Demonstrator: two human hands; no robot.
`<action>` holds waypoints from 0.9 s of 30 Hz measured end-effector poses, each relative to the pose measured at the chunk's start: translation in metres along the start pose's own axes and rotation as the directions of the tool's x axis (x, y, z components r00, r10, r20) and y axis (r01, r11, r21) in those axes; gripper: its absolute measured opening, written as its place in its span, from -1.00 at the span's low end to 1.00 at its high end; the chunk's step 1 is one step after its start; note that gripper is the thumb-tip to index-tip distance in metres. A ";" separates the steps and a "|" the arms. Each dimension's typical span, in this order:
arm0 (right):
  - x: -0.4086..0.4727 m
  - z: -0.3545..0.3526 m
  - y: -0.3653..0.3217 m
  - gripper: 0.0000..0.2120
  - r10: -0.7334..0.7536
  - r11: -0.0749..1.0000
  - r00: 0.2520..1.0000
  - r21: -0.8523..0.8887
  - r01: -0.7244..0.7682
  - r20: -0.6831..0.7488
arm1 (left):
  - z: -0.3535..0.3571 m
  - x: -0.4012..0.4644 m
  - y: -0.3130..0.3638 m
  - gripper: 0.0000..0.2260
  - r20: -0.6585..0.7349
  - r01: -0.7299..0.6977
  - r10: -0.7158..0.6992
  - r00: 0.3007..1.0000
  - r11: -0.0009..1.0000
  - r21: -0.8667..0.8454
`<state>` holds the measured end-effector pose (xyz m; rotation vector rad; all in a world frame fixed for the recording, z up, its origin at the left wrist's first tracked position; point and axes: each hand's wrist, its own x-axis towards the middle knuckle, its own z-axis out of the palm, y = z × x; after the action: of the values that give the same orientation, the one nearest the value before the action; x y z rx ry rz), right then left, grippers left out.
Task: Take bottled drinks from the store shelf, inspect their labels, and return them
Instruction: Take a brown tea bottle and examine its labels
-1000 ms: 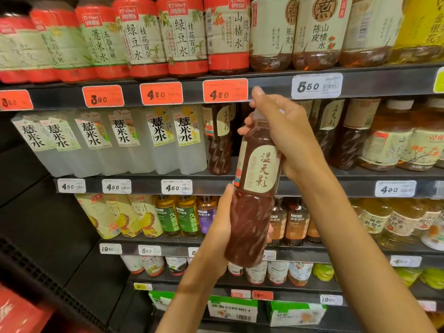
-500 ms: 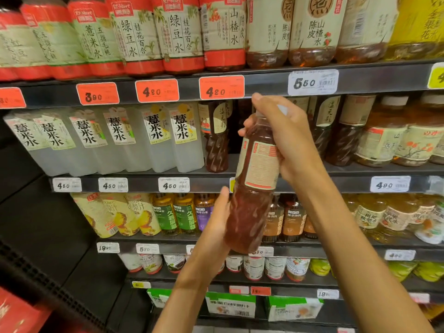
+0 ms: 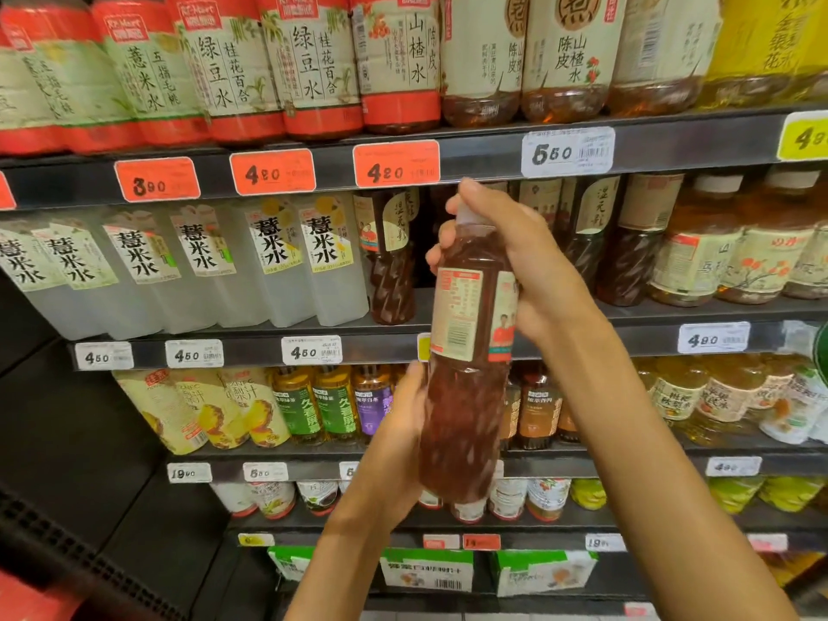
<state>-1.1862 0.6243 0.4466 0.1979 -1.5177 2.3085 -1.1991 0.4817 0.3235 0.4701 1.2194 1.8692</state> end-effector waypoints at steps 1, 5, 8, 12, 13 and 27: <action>0.000 0.000 -0.001 -0.84 -0.040 0.997 0.996 -0.074 0.034 -0.083 | -0.001 0.000 0.004 -0.52 -0.046 -0.038 0.040 0.998 0.998 0.044; 0.001 -0.001 0.001 -0.85 -0.056 0.995 0.968 -0.090 0.035 -0.244 | 0.005 0.004 0.010 -0.31 -0.093 -0.029 0.039 0.995 0.994 0.107; 0.002 -0.008 0.002 -0.76 0.054 0.998 0.986 0.015 -0.053 -0.156 | 0.008 0.000 0.013 -0.34 0.099 0.065 -0.056 0.993 0.994 -0.086; 0.001 -0.011 0.003 -0.64 0.130 0.942 0.984 0.295 -0.162 0.125 | 0.009 -0.005 0.012 -0.43 0.415 0.209 -0.109 0.903 0.957 -0.204; 0.002 -0.010 0.003 -0.66 0.119 0.930 0.979 0.326 -0.167 0.163 | 0.011 -0.004 0.010 -0.43 0.423 0.215 -0.120 0.898 0.959 -0.184; 0.003 -0.011 -0.001 -0.63 -0.049 0.944 0.993 -0.329 0.013 -0.103 | 0.014 0.011 0.010 -0.36 0.201 0.058 -0.015 0.979 0.976 -0.211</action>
<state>-1.1880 0.6356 0.4438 0.0046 -1.7963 1.9683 -1.2004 0.4964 0.3372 0.4978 0.8761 1.8488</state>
